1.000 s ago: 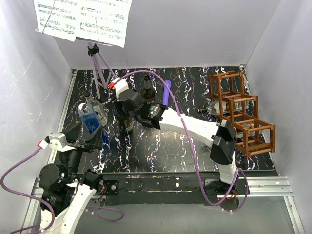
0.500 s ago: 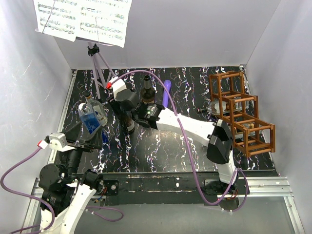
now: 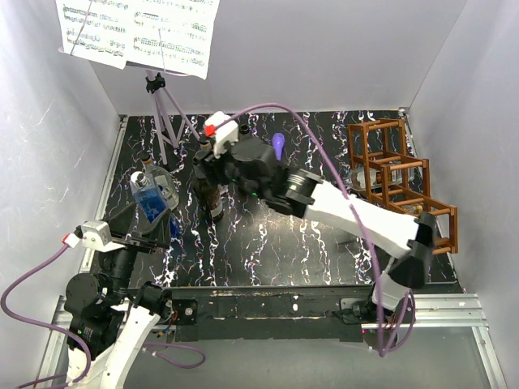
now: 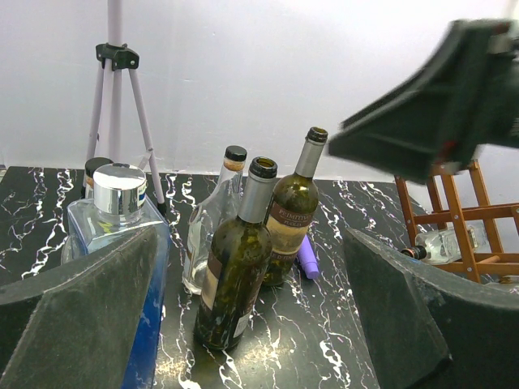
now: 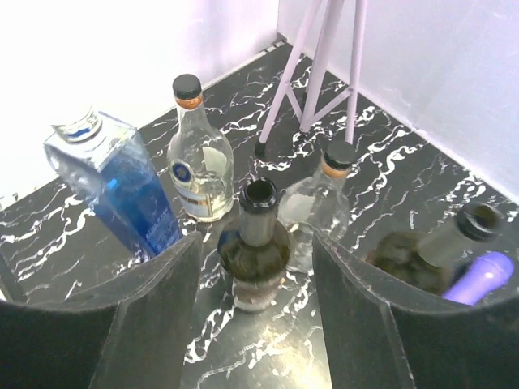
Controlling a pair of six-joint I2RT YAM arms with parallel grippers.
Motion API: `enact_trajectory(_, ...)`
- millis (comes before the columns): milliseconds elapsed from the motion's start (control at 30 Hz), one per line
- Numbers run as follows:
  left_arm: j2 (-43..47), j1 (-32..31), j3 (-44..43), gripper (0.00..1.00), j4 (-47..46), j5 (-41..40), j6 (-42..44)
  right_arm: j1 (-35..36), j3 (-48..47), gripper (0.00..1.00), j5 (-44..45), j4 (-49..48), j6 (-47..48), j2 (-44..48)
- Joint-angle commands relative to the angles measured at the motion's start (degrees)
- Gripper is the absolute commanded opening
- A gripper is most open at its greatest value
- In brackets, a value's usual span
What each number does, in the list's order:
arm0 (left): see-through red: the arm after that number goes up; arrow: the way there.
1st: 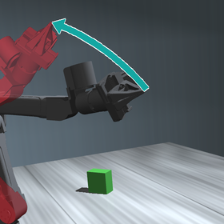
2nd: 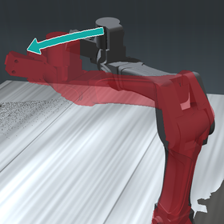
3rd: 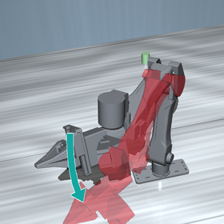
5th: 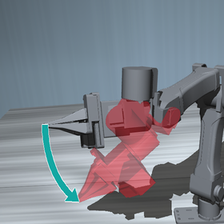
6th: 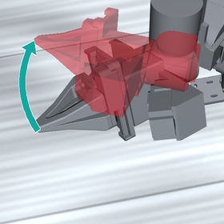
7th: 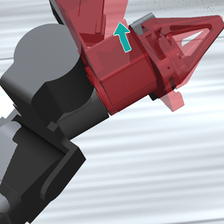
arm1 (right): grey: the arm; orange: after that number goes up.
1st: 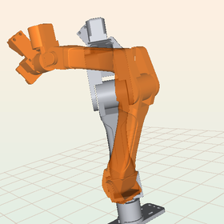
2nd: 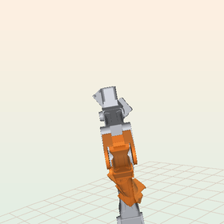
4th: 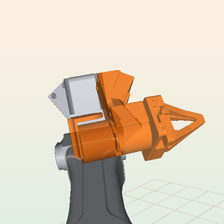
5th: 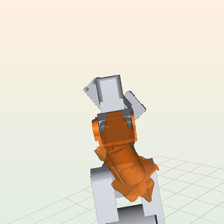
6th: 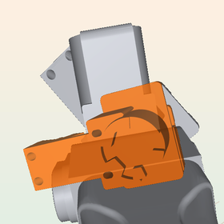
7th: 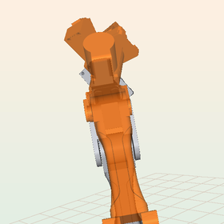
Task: Take the wine bottle off the wine rack
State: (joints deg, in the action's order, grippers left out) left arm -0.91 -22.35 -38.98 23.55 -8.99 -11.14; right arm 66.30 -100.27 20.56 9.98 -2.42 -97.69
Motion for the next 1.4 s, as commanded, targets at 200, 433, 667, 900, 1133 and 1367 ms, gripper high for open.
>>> enact_trajectory(200,-0.4,-0.1,0.4,0.98,0.9,0.3,0.1,0.1,23.3,0.71,6.1,-4.6,27.2,22.5)
enact_trajectory(433,-0.2,0.0,0.2,0.98,1.0,0.5,0.1,-2.1,32.5,0.75,9.6,16.3,47.2,26.6)
enact_trajectory(667,-0.1,-0.1,0.2,0.98,1.1,1.0,0.0,-8.4,38.6,0.75,6.6,38.9,51.2,25.9)
enact_trajectory(900,-0.1,-0.1,0.2,0.98,1.1,1.2,-0.1,-16.3,38.7,0.75,4.3,47.9,49.3,21.0)
enact_trajectory(1133,-0.1,-0.1,0.2,0.98,1.3,1.2,-0.3,-19.6,45.4,0.75,1.0,43.9,56.2,24.1)
enact_trajectory(1367,-0.6,-0.1,0.2,0.98,1.0,1.3,-0.2,-22.5,52.3,0.75,3.3,39.8,58.4,27.5)
